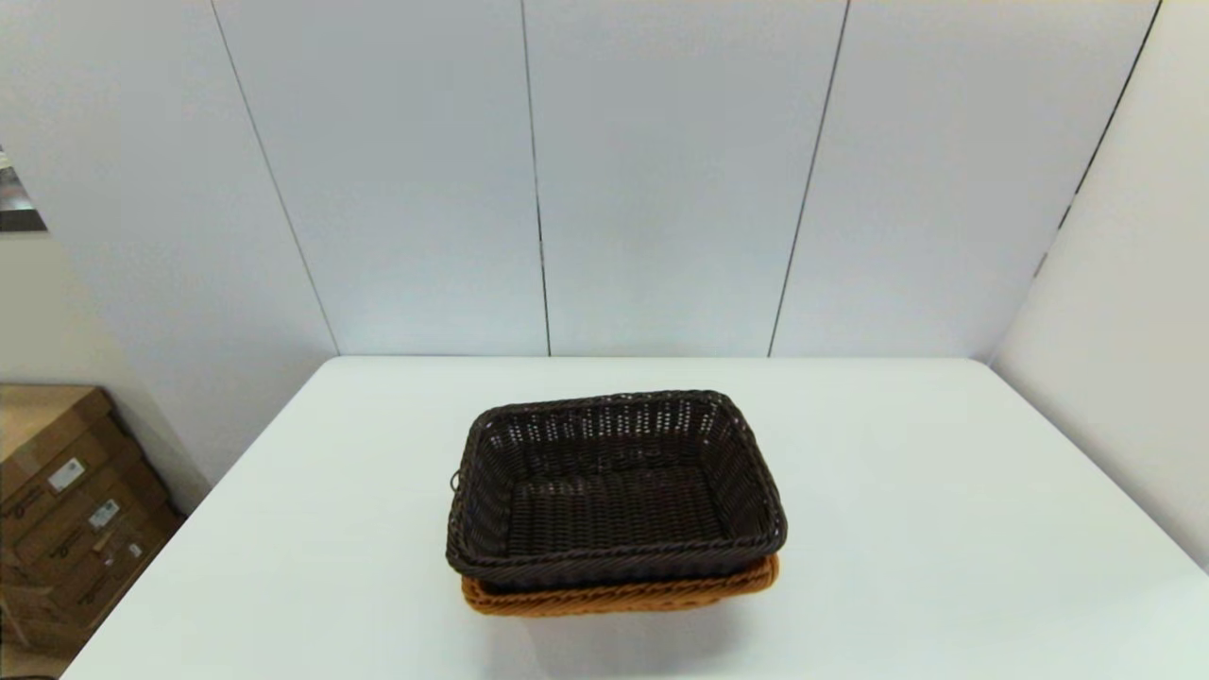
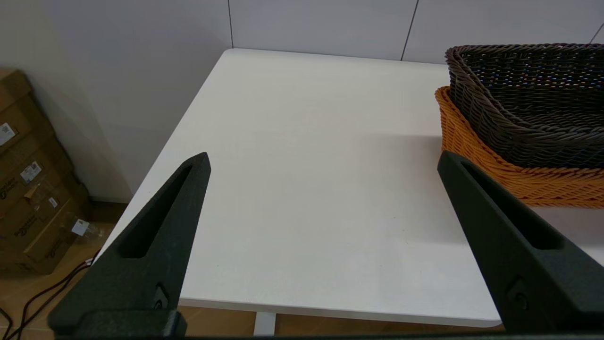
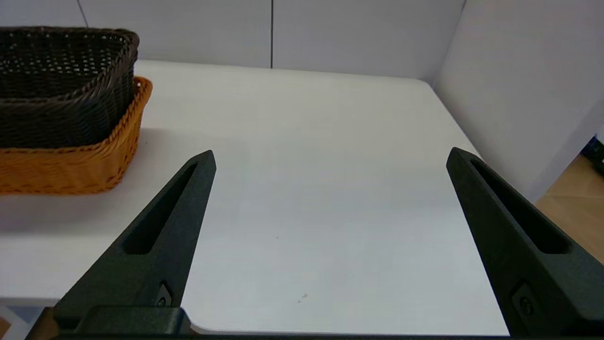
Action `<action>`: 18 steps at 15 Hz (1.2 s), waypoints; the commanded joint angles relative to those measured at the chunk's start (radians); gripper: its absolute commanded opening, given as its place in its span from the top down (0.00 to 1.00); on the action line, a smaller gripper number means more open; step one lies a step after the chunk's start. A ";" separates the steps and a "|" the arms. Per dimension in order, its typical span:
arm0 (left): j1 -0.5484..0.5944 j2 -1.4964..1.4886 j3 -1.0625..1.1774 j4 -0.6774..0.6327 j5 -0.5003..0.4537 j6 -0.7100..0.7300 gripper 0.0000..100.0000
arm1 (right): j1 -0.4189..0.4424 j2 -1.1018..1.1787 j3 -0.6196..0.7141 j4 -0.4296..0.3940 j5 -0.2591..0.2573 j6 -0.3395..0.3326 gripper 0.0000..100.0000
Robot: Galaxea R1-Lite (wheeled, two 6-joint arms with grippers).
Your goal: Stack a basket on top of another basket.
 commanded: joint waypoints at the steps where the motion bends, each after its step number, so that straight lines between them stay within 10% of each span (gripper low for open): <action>1: 0.001 -0.002 0.000 0.000 -0.001 -0.001 0.00 | 0.000 -0.002 0.039 0.000 0.046 -0.023 0.00; 18: -0.001 -0.002 0.000 0.000 -0.001 0.001 0.00 | 0.000 -0.002 0.053 -0.043 0.056 0.043 0.00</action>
